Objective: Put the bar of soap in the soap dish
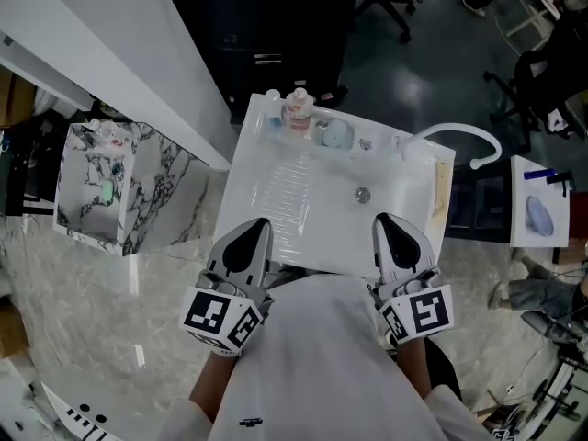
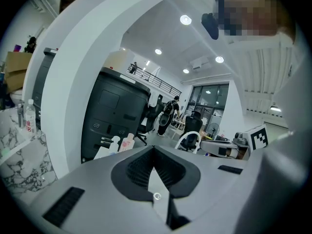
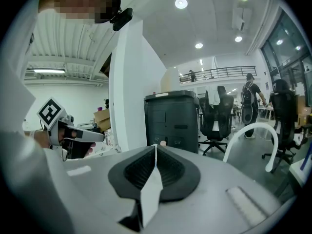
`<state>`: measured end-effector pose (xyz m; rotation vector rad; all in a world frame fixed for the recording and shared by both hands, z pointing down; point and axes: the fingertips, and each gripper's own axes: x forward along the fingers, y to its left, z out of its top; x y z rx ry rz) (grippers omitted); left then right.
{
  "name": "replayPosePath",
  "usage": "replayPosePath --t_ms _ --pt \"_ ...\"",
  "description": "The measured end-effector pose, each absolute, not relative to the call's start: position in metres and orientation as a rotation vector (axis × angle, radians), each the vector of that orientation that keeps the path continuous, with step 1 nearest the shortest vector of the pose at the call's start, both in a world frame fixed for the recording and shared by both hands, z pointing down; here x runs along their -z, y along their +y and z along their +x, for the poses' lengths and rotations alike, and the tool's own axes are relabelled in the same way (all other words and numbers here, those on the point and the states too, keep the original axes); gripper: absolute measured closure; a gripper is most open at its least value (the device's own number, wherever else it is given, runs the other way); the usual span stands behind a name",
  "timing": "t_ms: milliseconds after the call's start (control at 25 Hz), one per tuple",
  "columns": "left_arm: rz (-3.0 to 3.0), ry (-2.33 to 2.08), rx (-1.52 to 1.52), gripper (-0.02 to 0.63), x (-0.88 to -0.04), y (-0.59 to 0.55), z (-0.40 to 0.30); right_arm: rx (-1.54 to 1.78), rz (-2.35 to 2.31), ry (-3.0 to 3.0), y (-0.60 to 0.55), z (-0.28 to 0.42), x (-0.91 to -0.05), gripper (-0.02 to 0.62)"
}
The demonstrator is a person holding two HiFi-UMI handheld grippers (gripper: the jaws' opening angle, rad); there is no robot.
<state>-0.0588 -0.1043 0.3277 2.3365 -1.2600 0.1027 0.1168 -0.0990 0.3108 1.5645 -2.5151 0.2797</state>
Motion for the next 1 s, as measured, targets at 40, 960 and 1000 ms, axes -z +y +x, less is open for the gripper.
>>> replayPosePath --t_ms 40,960,1000 --pt "2.336 -1.260 -0.102 0.597 -0.3273 -0.1041 -0.0582 -0.283 1.566 -2.515 -0.0989 0.1171 -0.3108 0.574" --pt "2.343 -1.254 -0.097 0.597 -0.3258 -0.1018 -0.0558 -0.292 1.588 -2.514 -0.1042 0.1156 -0.3086 0.578" --pt "2.342 -1.254 -0.097 0.597 -0.3256 -0.1017 -0.0563 -0.291 1.588 -2.514 -0.1041 0.1154 -0.3082 0.578"
